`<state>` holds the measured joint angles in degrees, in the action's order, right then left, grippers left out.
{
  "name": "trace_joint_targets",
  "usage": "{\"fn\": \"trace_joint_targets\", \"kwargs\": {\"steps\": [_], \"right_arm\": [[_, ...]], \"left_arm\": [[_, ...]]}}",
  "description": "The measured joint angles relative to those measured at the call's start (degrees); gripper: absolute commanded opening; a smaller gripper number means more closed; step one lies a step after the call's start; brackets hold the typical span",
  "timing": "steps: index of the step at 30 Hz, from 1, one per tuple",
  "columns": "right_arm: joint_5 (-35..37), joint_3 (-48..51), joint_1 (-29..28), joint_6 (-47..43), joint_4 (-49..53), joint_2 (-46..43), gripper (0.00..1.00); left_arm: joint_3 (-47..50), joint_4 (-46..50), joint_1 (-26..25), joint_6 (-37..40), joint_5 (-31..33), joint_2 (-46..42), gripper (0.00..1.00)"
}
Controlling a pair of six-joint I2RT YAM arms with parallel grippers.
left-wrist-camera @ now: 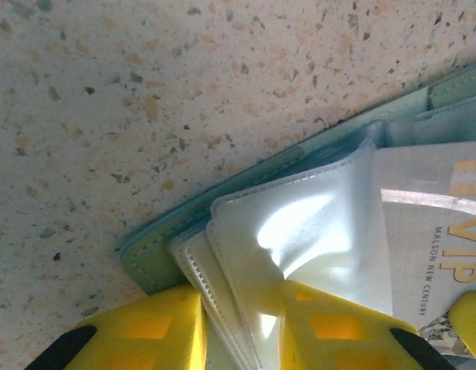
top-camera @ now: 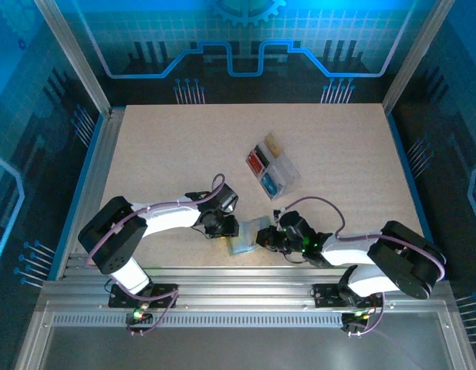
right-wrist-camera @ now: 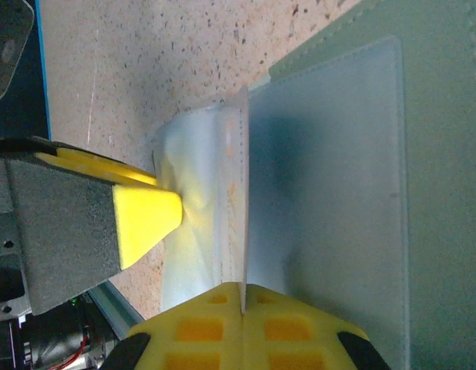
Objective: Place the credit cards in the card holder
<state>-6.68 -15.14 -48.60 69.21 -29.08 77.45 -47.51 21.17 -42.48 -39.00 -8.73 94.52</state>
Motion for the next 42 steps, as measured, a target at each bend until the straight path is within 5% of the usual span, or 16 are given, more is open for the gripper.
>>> {"fn": "trace_joint_targets", "kwargs": {"steps": [32,42], "right_arm": [[-7.0,-8.0,0.7,-8.4,3.5,10.3,0.00],[-7.7,-12.7,1.0,-14.2,14.4,7.8,0.44]], "left_arm": [[0.0,0.0,0.1,0.0,-0.2,0.0,0.26],[0.4,-0.5,0.2,0.0,-0.2,-0.5,0.28]]}}
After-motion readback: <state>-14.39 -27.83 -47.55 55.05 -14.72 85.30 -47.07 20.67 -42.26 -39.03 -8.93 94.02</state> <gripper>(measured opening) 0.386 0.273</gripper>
